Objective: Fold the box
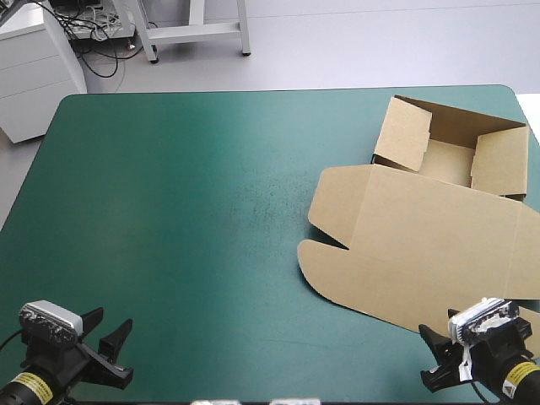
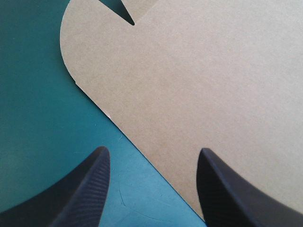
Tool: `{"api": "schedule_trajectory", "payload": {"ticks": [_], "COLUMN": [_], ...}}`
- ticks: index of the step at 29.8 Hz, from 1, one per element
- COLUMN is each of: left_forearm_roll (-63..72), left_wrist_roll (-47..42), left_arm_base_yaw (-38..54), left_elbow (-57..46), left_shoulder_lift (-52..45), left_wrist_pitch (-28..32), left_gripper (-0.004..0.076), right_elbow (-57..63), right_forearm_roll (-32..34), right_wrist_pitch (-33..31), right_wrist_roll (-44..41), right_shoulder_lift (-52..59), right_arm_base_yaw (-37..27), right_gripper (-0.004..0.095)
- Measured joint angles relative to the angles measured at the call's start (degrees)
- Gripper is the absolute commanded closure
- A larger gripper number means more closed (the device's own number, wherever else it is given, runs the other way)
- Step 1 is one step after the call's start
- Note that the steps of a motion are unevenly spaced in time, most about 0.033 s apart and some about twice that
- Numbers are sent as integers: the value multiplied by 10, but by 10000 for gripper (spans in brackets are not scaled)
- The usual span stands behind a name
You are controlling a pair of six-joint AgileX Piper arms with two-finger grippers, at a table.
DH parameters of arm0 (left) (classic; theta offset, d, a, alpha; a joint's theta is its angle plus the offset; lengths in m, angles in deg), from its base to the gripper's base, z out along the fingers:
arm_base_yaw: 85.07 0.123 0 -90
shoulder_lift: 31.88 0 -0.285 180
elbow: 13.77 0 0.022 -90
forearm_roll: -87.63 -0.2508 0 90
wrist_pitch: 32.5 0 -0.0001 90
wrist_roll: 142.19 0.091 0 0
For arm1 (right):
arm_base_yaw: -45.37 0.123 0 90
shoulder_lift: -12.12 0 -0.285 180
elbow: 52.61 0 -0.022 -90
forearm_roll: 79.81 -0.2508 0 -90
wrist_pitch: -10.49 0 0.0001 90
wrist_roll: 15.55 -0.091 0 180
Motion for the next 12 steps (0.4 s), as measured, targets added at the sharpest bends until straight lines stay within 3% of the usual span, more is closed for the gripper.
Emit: {"api": "schedule_trajectory", "payload": {"ticks": [12], "left_forearm_roll": [0], "left_wrist_roll": [0], "left_arm_base_yaw": [0], "left_elbow": [0], "left_shoulder_lift": [0], "left_wrist_pitch": [7], "left_gripper": [345], "right_elbow": [0], "right_forearm_roll": [0], "right_wrist_pitch": [1], "right_wrist_roll": [0], "right_shoulder_lift": [0], "right_arm_base_yaw": [0], "right_gripper": [404]}}
